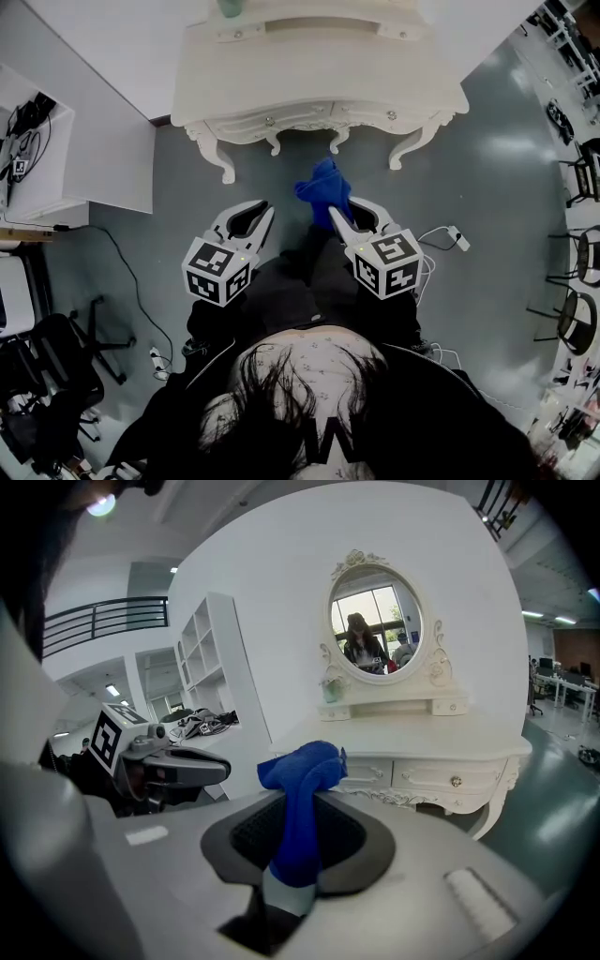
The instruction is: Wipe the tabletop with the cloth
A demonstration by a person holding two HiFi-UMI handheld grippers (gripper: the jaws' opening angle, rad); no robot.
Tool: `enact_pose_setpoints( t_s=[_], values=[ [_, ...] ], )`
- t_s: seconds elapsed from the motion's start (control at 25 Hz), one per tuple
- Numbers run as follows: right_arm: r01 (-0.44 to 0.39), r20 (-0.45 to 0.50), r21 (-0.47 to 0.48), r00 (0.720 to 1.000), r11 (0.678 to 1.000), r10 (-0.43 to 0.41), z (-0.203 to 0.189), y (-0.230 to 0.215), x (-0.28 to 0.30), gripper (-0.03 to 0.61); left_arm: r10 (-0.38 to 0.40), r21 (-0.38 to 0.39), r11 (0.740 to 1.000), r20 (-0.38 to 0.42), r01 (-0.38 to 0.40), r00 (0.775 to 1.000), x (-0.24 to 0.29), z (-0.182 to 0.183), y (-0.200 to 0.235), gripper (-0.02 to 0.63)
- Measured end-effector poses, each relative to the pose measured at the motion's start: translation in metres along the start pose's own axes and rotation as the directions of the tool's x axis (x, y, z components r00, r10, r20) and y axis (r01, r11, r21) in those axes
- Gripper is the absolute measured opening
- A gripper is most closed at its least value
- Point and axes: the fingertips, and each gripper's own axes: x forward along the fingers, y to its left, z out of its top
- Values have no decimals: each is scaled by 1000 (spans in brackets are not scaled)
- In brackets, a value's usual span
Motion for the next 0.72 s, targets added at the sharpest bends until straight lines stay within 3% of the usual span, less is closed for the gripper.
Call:
enact_pose_setpoints(
  t_s=[0.48,0.72],
  values=[
    [-31,-41,-51,999,998,29,-3,8,8,84,15,-13,1000,13,-15,1000,-2,-3,2,20],
    [-71,-64,-78,996,994,66,-4,13,18,84,59,-34,998,14,-59,998,-6,-7,12,20]
  ],
)
